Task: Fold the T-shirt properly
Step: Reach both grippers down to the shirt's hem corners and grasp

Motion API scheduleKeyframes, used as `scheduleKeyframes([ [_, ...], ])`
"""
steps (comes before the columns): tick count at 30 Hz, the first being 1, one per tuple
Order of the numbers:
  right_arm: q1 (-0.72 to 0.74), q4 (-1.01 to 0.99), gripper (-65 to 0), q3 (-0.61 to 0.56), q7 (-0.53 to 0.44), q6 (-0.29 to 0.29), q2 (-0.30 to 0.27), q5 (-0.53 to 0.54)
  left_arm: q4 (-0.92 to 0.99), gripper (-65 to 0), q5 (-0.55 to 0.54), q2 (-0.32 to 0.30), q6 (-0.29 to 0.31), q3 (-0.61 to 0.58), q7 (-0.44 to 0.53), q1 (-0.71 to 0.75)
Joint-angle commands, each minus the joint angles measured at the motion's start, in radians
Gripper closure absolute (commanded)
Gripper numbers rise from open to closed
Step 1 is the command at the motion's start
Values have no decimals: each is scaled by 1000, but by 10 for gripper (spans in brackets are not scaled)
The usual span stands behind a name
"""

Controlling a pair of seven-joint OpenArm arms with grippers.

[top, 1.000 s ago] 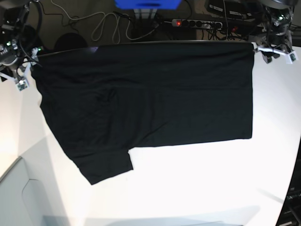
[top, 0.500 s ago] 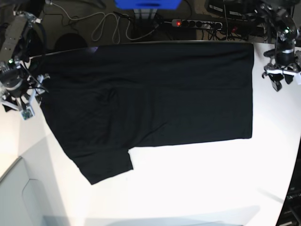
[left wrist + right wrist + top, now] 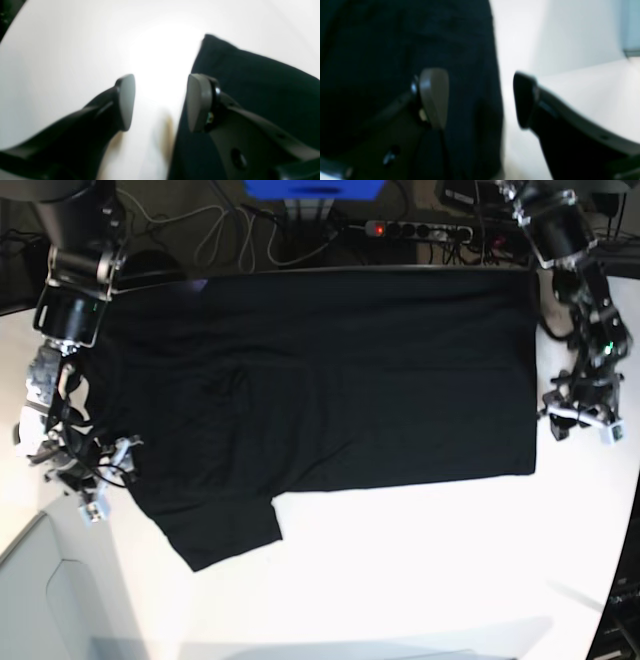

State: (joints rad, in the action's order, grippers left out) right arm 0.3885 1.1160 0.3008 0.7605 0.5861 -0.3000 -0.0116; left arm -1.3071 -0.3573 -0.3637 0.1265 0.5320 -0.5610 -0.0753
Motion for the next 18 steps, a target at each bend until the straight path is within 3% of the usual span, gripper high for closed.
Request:
scheduleKeyframes([
  [1,42,-26,-396,-1,-45,4,-18,8,2,-321,13,-22,-6,3,45,-42],
  [5,103,-175,-396,-5,-158,1,-21,8,90,-321,85,-22,-4,-74,124,-110],
  [8,137,-270,-396,-5,-243,-47,-23,8,182,-321,123,-24,-4,-146,192,-159],
  [15,177,-408,-396,-5,-398,-84,-20,8,343,-321,132,-22,-4,-209,284,-234],
  [18,186,-455,-397,-5,-442,-179,-20,8,400,-321,132,-22,-4,-227,310,-255],
])
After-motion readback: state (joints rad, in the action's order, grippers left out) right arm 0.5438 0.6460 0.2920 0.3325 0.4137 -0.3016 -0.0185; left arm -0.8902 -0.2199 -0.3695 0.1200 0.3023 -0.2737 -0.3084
